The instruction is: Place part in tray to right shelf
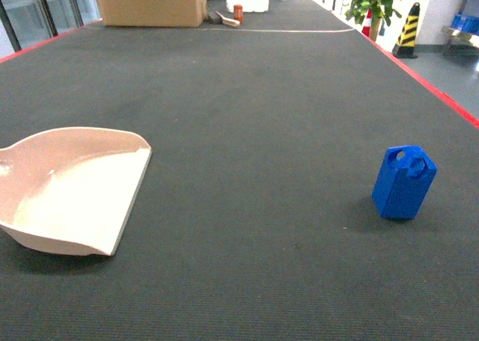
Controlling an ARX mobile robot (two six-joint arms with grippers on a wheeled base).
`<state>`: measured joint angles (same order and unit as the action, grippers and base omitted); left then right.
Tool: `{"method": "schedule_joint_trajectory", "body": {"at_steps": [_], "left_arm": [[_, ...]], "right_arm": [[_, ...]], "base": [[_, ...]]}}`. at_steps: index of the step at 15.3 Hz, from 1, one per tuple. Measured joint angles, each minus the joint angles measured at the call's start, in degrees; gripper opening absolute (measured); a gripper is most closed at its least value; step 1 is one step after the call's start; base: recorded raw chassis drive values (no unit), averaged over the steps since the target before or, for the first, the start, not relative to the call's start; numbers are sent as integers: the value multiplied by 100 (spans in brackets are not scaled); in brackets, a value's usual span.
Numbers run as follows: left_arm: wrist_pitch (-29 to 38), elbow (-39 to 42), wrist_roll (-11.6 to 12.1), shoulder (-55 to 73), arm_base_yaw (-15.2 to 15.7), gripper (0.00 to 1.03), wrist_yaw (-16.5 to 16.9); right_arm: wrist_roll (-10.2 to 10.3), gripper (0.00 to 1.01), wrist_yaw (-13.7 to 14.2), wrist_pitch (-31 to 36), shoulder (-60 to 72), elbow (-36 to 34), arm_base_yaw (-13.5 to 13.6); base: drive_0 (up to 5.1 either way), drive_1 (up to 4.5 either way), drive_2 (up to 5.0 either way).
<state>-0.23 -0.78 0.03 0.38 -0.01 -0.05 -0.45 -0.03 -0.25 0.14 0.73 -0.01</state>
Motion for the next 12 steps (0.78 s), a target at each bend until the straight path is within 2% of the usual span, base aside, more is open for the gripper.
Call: {"method": "schedule_joint_trajectory", "body": {"at_steps": [12], "left_arm": [[0,0,-2,0,-2,98,0]], "right_arm": [[0,98,0,0,0,0,0]], "base": [[0,0,0]]}}
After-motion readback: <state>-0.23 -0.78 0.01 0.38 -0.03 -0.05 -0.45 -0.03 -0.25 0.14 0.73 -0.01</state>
